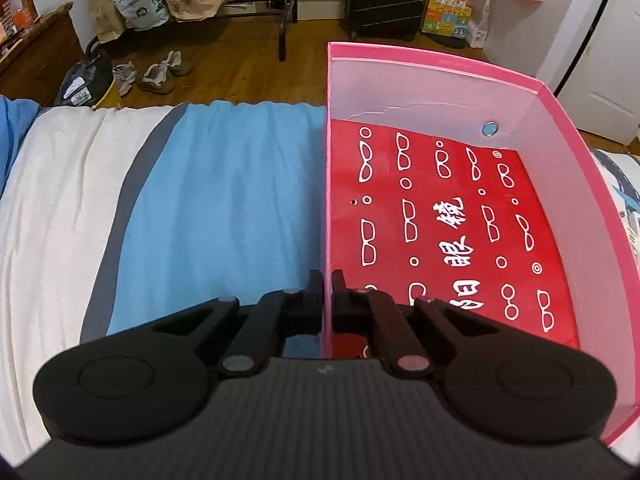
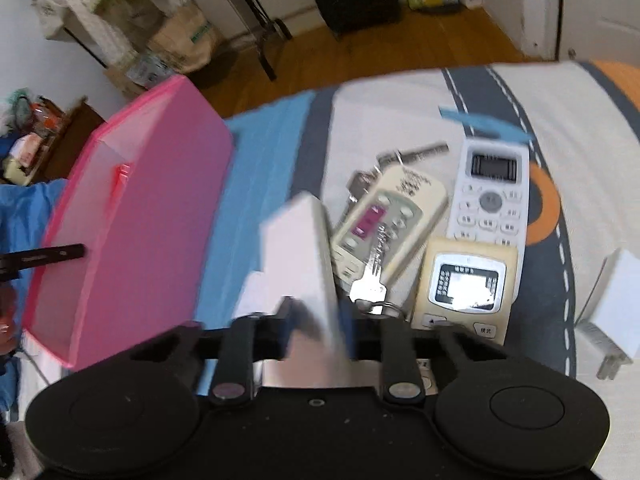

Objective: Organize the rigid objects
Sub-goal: 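Lift the white remote with the right gripper while the left gripper clamps the pink box wall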

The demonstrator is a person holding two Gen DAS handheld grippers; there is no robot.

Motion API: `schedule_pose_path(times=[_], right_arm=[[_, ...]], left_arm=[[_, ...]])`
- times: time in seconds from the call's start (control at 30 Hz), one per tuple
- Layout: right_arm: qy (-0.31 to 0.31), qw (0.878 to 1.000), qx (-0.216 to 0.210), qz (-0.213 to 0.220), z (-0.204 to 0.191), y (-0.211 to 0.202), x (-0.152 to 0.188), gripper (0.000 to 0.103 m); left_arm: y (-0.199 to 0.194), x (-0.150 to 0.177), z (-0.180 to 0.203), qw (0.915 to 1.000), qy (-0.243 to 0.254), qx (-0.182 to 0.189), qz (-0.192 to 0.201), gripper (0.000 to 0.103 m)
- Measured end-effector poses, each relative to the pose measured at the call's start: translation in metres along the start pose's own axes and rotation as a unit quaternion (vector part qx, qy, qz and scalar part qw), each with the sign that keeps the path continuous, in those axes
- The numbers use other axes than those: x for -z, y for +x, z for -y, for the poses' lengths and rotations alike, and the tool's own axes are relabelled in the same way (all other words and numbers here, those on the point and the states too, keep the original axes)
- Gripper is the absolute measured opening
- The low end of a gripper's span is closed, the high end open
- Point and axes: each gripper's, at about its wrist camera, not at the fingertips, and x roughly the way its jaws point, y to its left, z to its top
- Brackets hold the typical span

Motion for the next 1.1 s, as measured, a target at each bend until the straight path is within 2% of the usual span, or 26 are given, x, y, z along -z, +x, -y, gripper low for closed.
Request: schedule_pose_path(times=[0.03, 0.2, 0.23, 0.3, 0.37, 0.47, 0.57, 0.63, 0.7, 0.8, 0.87, 0.93, 1.1], right_arm=[[-0.005, 1.0, -0.001, 0.001, -0.003, -0.004, 0.001, 0.004], [-0.044, 0.997, -0.058, -0.022, -0.028, -0.01, 0.01, 0.004], [-0.045, 0.997, -0.053, -0.021, -0.031, -0.008, 0.01, 0.009], [-0.043, 0.999, -0.027, -0.015, -0.035, -0.004, 0.01, 0.013], [-0.046, 0.999, -0.004, -0.009, -0.033, -0.002, 0.01, 0.039], [-0.034, 0.999, 0.011, -0.007, -0.023, 0.003, 0.007, 0.054], [0.003, 1.0, 0.002, -0.024, -0.006, 0.015, 0.002, 0.057], [0.03, 0.999, -0.005, -0.031, 0.006, 0.025, 0.0, 0.068], [0.047, 0.998, -0.024, -0.028, 0.015, 0.03, -0.002, 0.069], [0.066, 0.997, -0.036, -0.025, 0.023, 0.031, -0.002, 0.063], [0.049, 0.998, -0.025, -0.018, 0.017, 0.023, 0.0, 0.05], [0.027, 0.999, -0.032, -0.025, 0.008, 0.017, 0.003, 0.042], [0.014, 0.997, -0.061, -0.045, -0.007, 0.023, 0.008, 0.042]], left_arm=[[0.0, 0.0, 0.001, 1.0, 0.002, 0.004, 0.0, 0.003], [0.001, 0.0, -0.001, 0.9998, -0.001, 0.019, -0.005, 0.004], [0.003, -0.001, -0.001, 0.9998, -0.001, 0.018, -0.006, 0.004], [0.004, -0.001, -0.001, 0.9998, -0.001, 0.016, -0.007, 0.004], [0.006, -0.002, -0.003, 0.9998, -0.004, 0.017, -0.011, 0.004], [0.009, -0.003, -0.005, 0.9997, -0.008, 0.021, -0.012, 0.004], [0.012, -0.003, -0.006, 0.9996, -0.008, 0.022, -0.015, 0.004], [0.012, -0.002, -0.007, 0.9995, -0.013, 0.024, -0.017, 0.004], [0.013, -0.002, -0.007, 0.9994, -0.015, 0.025, -0.018, 0.004], [0.013, -0.001, -0.006, 0.9995, -0.014, 0.023, -0.017, 0.004], [0.013, -0.001, -0.006, 0.9995, -0.015, 0.024, -0.017, 0.004], [0.014, -0.001, -0.004, 0.9995, -0.014, 0.022, -0.018, 0.004], [0.013, 0.002, -0.005, 0.9996, -0.013, 0.02, -0.016, 0.003]])
